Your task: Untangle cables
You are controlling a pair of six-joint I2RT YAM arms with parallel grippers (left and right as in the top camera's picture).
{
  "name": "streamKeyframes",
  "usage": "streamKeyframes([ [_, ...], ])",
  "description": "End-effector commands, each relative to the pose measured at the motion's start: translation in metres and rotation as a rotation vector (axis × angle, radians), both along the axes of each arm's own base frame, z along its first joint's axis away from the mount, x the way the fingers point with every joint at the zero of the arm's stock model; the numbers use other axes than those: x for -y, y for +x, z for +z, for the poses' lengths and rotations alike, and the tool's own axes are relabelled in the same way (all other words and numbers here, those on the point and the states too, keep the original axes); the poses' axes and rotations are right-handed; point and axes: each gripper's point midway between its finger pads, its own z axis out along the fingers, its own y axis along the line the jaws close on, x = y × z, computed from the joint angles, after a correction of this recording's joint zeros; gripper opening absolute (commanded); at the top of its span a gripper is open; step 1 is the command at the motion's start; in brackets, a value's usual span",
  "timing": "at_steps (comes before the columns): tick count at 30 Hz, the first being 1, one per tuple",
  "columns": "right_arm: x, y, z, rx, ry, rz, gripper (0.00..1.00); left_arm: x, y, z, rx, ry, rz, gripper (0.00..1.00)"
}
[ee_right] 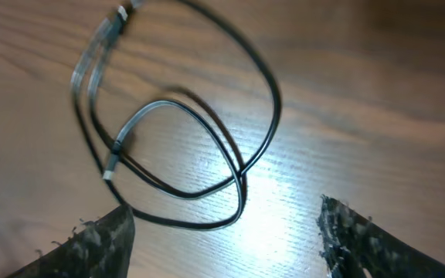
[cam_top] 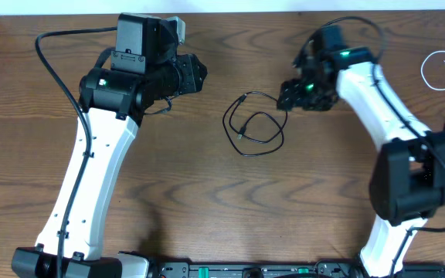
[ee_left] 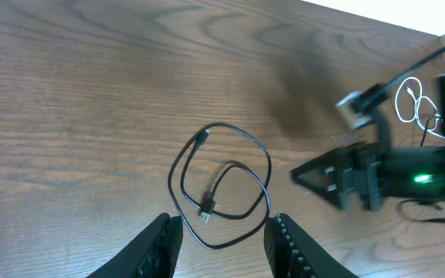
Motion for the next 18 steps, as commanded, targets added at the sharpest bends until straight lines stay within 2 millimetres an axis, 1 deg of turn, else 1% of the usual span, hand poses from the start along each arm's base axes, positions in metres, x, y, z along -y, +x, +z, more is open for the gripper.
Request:
streamKeyframes([
  [1, 0.005, -0.006, -0.025, -0.042, -0.163, -0.065, 0.71, -0.003, 0.002, 0.007, 0.029, 0.016, -0.005, 0.40],
  [5, -0.001, -0.013, -0.041, -0.074, -0.217, -0.080, 0.70, -0.003, 0.001, 0.006, 0.024, 0.017, -0.006, 0.40],
  [9, -0.011, -0.012, -0.050, -0.074, -0.222, -0.082, 0.56, -0.003, 0.000, 0.005, 0.020, 0.017, -0.008, 0.40],
  [14, -0.017, -0.011, -0.064, -0.086, -0.236, -0.124, 0.43, -0.003, -0.003, 0.003, 0.004, 0.021, -0.008, 0.40],
  [18, -0.024, -0.014, -0.072, -0.095, -0.246, -0.127, 0.37, -0.004, -0.005, 0.000, -0.007, 0.024, -0.008, 0.40],
])
